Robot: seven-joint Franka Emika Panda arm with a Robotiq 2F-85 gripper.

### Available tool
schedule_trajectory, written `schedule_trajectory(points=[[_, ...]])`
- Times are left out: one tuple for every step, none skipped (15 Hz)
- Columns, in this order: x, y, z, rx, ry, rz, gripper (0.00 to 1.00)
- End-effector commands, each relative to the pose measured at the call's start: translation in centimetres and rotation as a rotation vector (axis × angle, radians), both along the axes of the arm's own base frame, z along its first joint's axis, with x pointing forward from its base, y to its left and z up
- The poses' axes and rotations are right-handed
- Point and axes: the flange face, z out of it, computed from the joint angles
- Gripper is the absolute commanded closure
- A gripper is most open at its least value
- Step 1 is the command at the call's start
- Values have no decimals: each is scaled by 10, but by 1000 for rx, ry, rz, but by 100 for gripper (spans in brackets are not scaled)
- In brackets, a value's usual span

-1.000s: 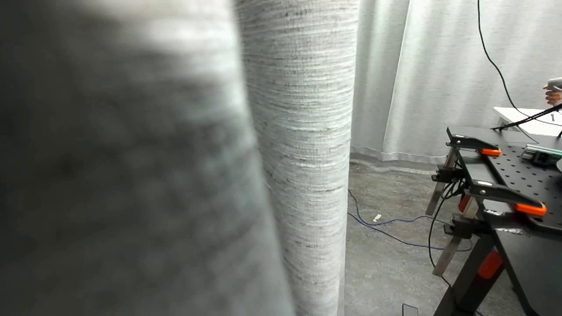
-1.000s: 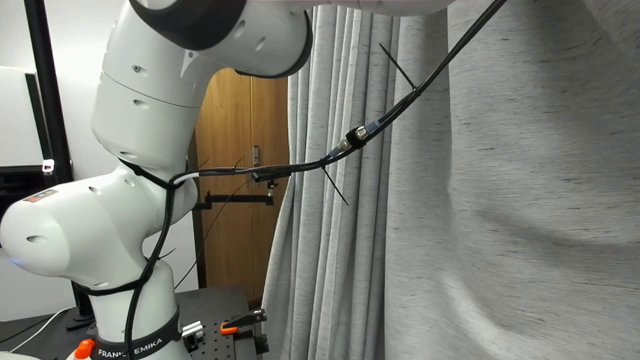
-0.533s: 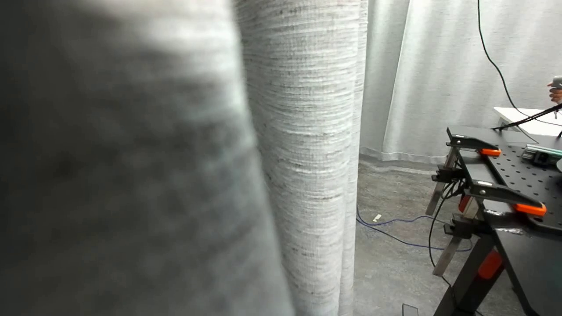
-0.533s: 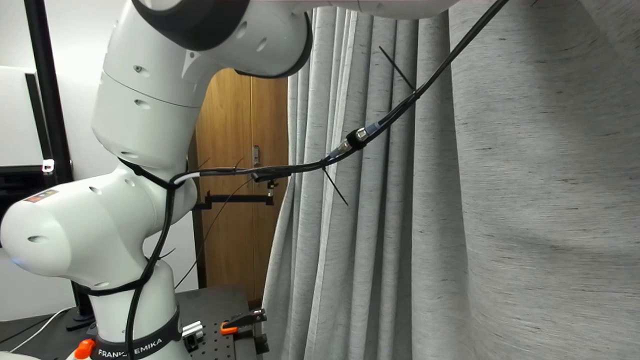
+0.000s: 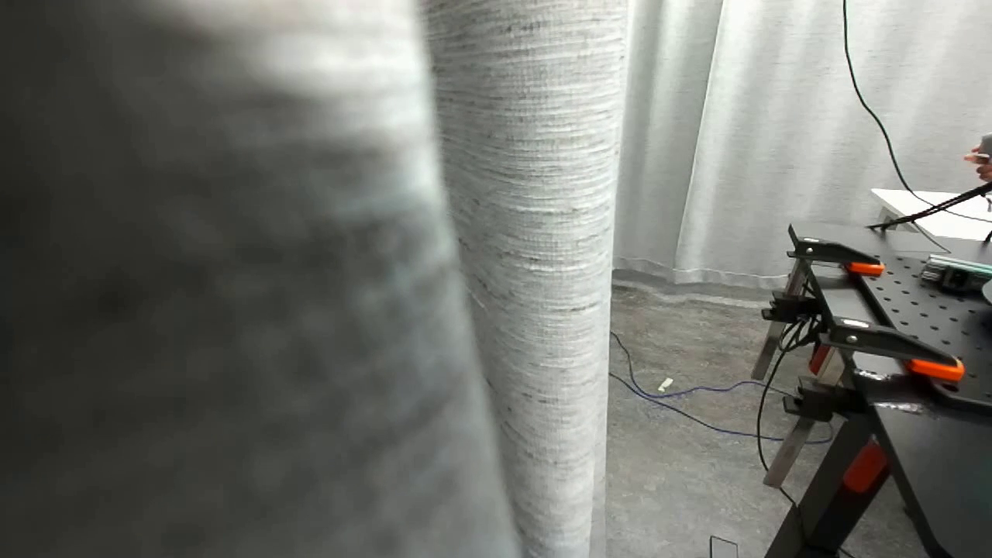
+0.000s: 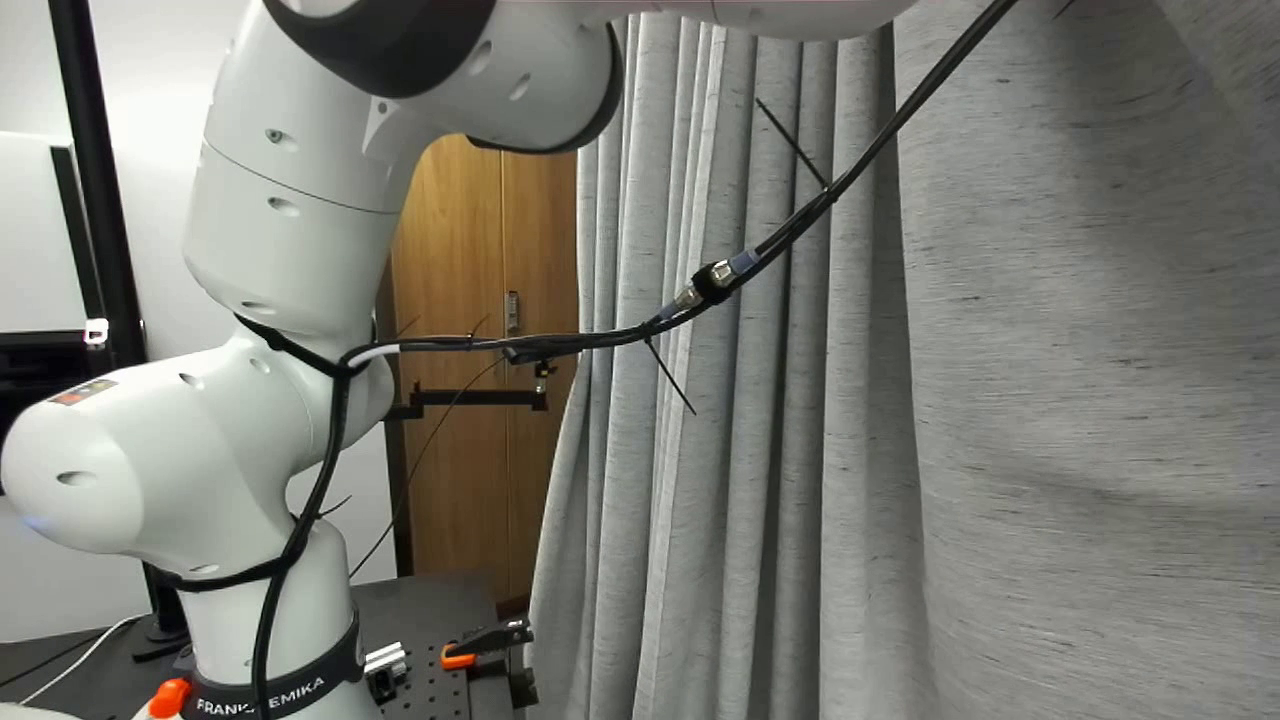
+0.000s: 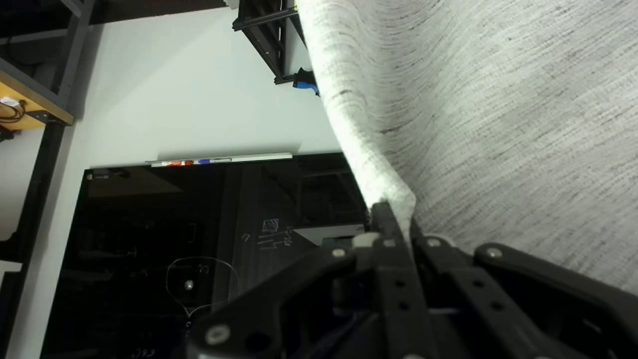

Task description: Slide the curtain to the right

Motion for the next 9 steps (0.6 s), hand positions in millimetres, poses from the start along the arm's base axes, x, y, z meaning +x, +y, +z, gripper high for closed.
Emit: schedule_trajectory(points=[[1,0,-2,2,3,0,98],[1,-1,-4,3,5,0,98],[1,-1,-5,4,6,0,98],[1,-1,-6,5,7,0,98],[1,-1,-6,5,7,0,98],[1,-1,-6,5,7,0,98],[1,-1,-6,5,7,0,98],[1,-1,-6,5,7,0,100],[4,-7,-4,11,-5,-27,100]])
